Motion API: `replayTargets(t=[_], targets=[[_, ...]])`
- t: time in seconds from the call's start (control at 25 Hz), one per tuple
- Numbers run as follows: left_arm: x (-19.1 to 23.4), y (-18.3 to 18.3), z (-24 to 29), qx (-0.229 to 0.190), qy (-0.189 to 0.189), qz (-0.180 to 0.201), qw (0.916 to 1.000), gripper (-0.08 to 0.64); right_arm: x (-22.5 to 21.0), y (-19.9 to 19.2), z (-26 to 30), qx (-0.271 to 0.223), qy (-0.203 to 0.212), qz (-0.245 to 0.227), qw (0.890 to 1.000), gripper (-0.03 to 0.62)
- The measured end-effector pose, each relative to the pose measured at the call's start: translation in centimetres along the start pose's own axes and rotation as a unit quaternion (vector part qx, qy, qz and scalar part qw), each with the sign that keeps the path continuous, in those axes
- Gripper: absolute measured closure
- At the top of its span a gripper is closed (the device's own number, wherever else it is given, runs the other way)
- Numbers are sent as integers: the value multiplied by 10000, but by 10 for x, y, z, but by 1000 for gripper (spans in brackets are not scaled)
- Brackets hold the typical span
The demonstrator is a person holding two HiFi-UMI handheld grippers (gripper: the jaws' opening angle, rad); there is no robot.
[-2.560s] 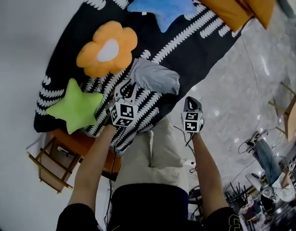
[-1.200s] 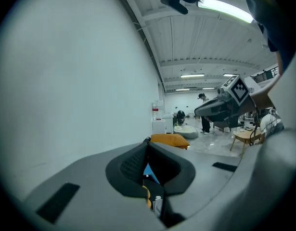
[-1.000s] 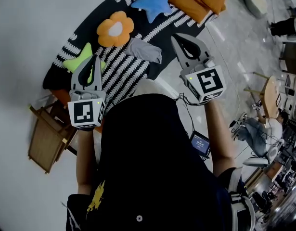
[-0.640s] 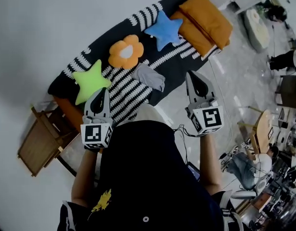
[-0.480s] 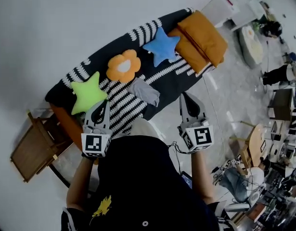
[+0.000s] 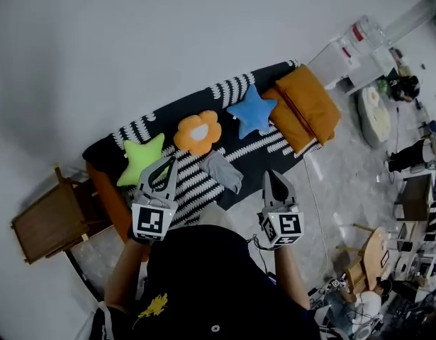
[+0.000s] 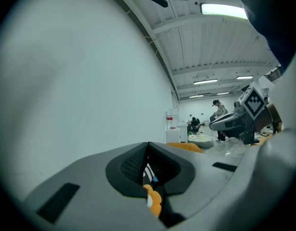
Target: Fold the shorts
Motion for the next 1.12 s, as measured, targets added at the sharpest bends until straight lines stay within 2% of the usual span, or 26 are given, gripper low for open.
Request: replayTargets(t=[0.12,0.28,0.4,0.68,0.92,1.0,1.12], targets=[[0,-3,-13,92,-52,-119,9999,545,11,-4,-1,88,116,51,9999,577],[9,-3,-18,114,-120,80,9998,545,29,-4,4,40,213,21,9998,577],[11,-1,-20,99,-115,47,9999,545,36,-2,5,-49,268,9,9996,577],[5,0,-17,107,-331,84,9994,545,35,-1,-5,-164,172,-70,9997,577],[6,1,-18,92,-329,84,9994,545,36,3,-6,-219,139,-115,9996,577],[7,0,-19,107,-311,-15,9995,545,36,7,-5,-231,145,-145,9995,577],[10,1,-17,18,-216,-394,9990,545,37,14,-3,-336,181,-62,9993,577]])
Point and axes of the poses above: the fingertips, and each gripper's own axes: z forward along the fingers, x to its left, y out of its top, the point moved 9 cm from there along -z, backward along the fingers, and after that the axes turned 13 degrees about z, right-handed, at the moved point
